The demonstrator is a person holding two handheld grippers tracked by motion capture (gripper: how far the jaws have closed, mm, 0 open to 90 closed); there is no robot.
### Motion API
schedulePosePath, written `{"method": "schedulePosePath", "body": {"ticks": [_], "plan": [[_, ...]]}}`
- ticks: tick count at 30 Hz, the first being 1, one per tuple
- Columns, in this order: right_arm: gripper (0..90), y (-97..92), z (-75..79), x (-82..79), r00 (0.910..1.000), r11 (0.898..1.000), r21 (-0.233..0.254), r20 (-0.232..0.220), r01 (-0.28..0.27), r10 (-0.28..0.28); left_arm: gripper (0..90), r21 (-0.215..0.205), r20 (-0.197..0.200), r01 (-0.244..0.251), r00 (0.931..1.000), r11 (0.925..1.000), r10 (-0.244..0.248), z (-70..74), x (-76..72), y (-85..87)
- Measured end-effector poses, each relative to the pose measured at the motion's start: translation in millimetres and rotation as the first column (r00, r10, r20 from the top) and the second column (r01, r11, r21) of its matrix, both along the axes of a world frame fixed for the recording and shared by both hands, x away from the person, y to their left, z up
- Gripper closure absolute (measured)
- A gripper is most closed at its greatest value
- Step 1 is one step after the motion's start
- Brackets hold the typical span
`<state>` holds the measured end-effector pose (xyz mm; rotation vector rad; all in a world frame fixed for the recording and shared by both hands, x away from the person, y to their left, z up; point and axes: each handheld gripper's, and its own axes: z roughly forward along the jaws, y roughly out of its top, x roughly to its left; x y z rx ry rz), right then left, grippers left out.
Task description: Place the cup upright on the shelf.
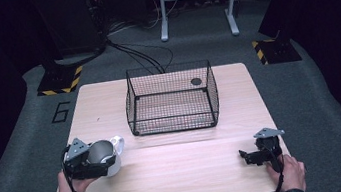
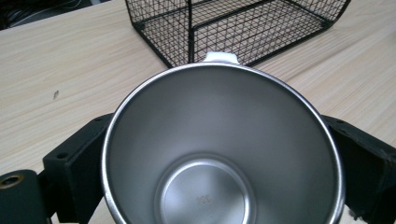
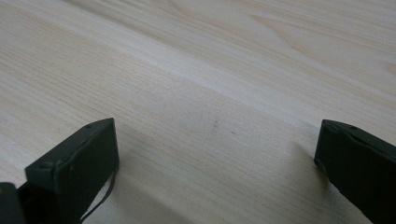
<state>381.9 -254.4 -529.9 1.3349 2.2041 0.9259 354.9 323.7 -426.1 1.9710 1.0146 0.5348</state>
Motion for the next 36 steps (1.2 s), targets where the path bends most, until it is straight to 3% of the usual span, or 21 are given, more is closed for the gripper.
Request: {"method": "schedulePosePath", "body": {"ticks": [17, 36], "plan": [[0.0, -0.1, 0.0, 0.0, 1.0, 1.0, -0.001, 0.0, 0.0, 0.0, 6.0, 0.014, 0.011, 0.08, 0.9967, 0.9967, -0.08, 8.1, 4.2, -25.6], [0.0, -0.1, 0.0, 0.0, 1.0, 1.0, 0.0, 0.0, 0.0, 0.0, 6.0, 0.024, 0.022, 0.181, 0.9831, 0.9832, -0.182, 19.2, 18.8, -63.7]]}}
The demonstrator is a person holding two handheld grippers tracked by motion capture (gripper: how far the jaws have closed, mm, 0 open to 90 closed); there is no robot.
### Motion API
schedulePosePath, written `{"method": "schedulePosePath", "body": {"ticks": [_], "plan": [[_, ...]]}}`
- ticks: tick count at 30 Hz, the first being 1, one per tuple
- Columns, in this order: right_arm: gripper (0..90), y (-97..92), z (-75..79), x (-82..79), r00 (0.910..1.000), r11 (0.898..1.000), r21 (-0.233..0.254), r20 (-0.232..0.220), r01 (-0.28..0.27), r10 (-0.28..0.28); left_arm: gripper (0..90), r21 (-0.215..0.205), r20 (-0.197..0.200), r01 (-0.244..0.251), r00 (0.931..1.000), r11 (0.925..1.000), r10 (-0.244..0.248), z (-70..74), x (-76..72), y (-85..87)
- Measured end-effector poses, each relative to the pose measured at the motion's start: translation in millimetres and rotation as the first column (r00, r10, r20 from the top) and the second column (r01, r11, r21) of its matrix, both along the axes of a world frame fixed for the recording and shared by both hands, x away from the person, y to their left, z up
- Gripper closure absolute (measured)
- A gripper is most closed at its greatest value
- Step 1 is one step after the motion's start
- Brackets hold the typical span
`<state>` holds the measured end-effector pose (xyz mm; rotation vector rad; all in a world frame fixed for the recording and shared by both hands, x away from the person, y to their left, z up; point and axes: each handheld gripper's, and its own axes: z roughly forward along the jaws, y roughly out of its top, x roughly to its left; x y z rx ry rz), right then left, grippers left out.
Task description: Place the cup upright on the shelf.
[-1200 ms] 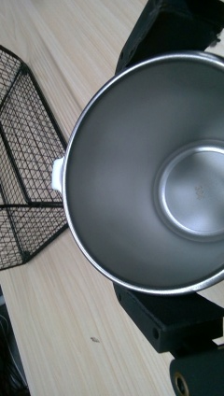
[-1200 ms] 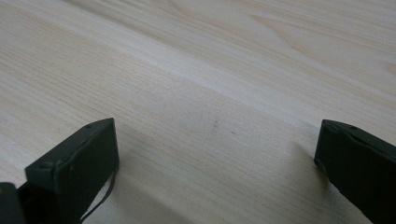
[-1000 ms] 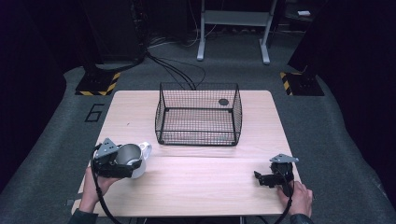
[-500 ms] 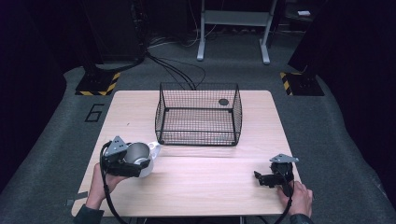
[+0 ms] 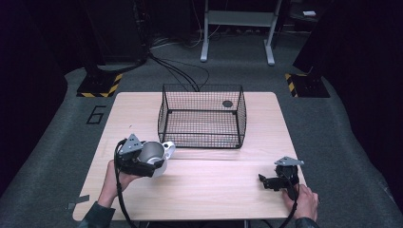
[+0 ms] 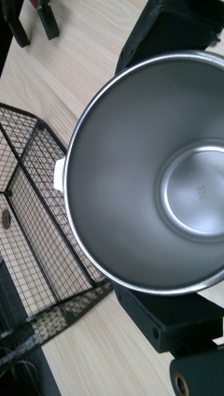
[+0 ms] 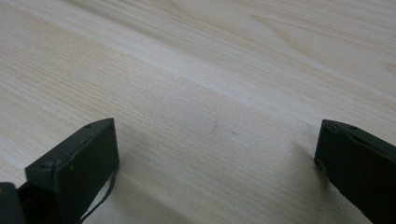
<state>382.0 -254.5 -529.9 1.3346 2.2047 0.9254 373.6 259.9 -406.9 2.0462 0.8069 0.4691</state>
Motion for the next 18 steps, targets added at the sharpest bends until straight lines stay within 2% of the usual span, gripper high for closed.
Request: {"method": "schedulePosePath", "body": {"ticks": [9, 18], "plan": [[0.0, -0.1, -0.1, 0.3, 1.0, 1.0, 0.0, 0.001, -0.003, 0.003, 5.9, -0.005, -0.006, 0.042, 0.9991, 0.9991, -0.042, 6.1, 9.5, -17.9], [0.0, -0.2, 0.0, 0.2, 1.0, 1.0, -0.001, 0.001, -0.003, 0.003, 6.0, -0.01, 0.01, 0.078, 0.9969, 0.9969, -0.078, 14.4, 16.8, -34.6]]}}
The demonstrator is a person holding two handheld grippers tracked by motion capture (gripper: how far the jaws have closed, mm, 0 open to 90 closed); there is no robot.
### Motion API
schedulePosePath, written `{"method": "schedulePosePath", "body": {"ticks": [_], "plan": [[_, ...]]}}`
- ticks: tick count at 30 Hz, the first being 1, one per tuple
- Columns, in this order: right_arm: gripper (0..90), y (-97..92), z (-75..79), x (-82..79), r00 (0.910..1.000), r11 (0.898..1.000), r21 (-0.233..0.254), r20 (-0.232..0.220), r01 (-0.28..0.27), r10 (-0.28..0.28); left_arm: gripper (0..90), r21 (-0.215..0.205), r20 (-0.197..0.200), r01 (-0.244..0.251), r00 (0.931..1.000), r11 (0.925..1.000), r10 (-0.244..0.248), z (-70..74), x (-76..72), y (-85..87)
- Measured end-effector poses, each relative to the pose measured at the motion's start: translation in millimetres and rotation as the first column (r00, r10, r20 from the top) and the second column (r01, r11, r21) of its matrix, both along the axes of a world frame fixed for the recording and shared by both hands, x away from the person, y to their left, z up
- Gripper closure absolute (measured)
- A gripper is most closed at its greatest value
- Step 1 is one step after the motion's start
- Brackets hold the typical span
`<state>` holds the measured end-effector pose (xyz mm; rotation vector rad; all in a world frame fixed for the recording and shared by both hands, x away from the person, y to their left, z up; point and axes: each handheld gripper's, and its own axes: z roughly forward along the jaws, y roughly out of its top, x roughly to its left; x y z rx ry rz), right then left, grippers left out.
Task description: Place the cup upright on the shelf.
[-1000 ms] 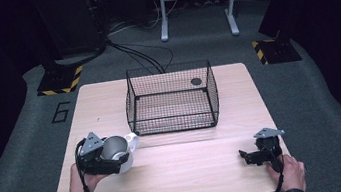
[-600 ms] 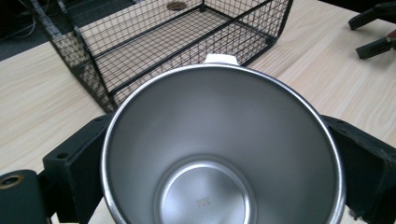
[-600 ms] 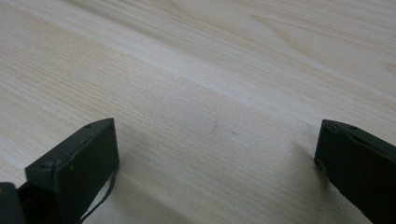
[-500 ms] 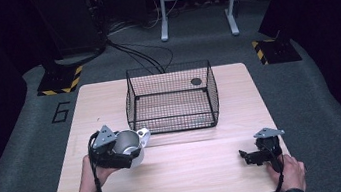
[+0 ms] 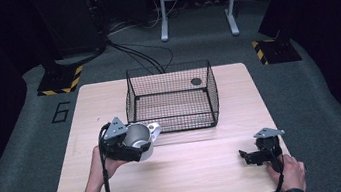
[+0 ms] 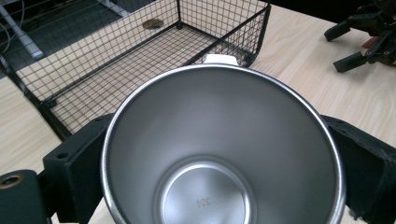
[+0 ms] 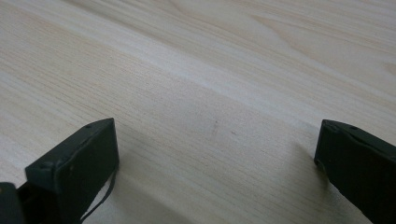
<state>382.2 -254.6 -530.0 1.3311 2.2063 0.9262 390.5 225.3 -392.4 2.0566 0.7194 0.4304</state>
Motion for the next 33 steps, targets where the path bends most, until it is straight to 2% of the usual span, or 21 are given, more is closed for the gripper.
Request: {"method": "schedulePosePath", "body": {"ticks": [6, 9, 10, 17, 27, 29, 33], "plan": [[0.0, 0.0, 0.0, 0.0, 1.0, 1.0, 0.0, 0.0, 0.0, 0.0, 5.9, 0.007, 0.014, 0.021, 0.9997, 0.9997, -0.022, 8.3, 6.5, -10.5], [0.0, 0.0, 0.0, 0.0, 1.0, 1.0, 0.0, 0.0, 0.0, 0.0, 6.0, 0.011, 0.003, 0.036, 0.9994, 0.9993, -0.036, 11.3, 7.9, -12.7], [0.0, 0.0, 0.0, 0.1, 1.0, 1.0, 0.0, 0.0, -0.001, 0.001, 6.0, 0.01, 0.015, 0.035, 0.9993, 0.9993, -0.035, 12.0, 8.9, -14.2], [0.0, -0.1, 0.0, 0.1, 1.0, 1.0, 0.0, 0.0, -0.001, 0.001, 6.0, 0.014, 0.01, 0.06, 0.9981, 0.9981, -0.06, 18.0, 14.1, -22.0], [0.0, -0.1, 0.0, 0.1, 1.0, 1.0, 0.0, 0.0, -0.001, 0.001, 6.0, 0.009, 0.022, 0.069, 0.9973, 0.9975, -0.07, 28.3, 23.3, -29.6], [0.0, -0.1, 0.0, 0.1, 1.0, 1.0, 0.0, 0.0, -0.001, 0.001, 6.0, 0.011, 0.035, 0.068, 0.997, 0.9976, -0.069, 31.5, 26.1, -31.5], [0.0, -0.1, 0.0, 0.1, 1.0, 1.0, 0.0, 0.0, -0.001, 0.001, 5.9, 0.004, 0.031, 0.076, 0.9966, 0.9971, -0.076, 34.8, 29.1, -32.9]]}}
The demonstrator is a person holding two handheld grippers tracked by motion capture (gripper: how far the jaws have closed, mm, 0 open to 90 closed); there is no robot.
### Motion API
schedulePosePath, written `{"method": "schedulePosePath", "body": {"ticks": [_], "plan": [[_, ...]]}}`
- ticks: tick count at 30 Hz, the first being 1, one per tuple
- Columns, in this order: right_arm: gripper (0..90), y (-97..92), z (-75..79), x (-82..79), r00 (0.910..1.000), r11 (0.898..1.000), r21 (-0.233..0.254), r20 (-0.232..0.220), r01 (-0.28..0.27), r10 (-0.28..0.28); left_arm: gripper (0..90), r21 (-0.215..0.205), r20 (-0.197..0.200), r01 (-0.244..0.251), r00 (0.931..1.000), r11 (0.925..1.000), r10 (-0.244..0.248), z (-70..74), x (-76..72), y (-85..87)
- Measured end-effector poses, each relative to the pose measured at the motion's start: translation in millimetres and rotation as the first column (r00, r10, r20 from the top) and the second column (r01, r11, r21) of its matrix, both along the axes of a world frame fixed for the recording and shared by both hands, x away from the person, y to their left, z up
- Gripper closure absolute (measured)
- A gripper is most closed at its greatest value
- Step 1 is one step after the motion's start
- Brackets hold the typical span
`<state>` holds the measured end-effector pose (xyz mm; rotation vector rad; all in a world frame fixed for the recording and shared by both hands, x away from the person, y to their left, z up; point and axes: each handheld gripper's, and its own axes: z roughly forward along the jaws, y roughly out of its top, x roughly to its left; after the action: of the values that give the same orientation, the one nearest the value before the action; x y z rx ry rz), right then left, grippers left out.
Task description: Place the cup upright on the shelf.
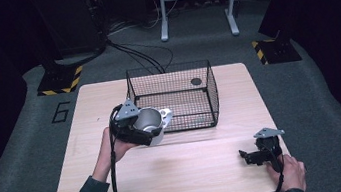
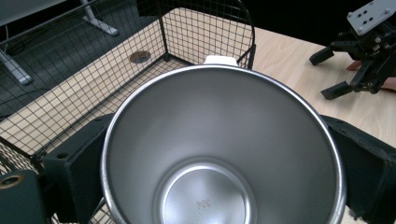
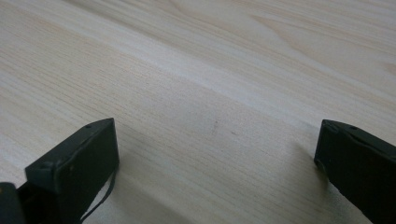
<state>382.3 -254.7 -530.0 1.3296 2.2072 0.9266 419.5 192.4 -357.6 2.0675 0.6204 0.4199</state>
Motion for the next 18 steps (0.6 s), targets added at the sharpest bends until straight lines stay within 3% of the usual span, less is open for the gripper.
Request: {"method": "schedulePosePath", "body": {"ticks": [18], "plan": [[0.0, -0.1, 0.0, 0.0, 1.0, 1.0, 0.0, 0.0, 0.0, 0.0, 6.0, 0.008, 0.016, -0.003, 0.9999, 1.0, 0.003, 17.1, 21.9, -10.1]]}}
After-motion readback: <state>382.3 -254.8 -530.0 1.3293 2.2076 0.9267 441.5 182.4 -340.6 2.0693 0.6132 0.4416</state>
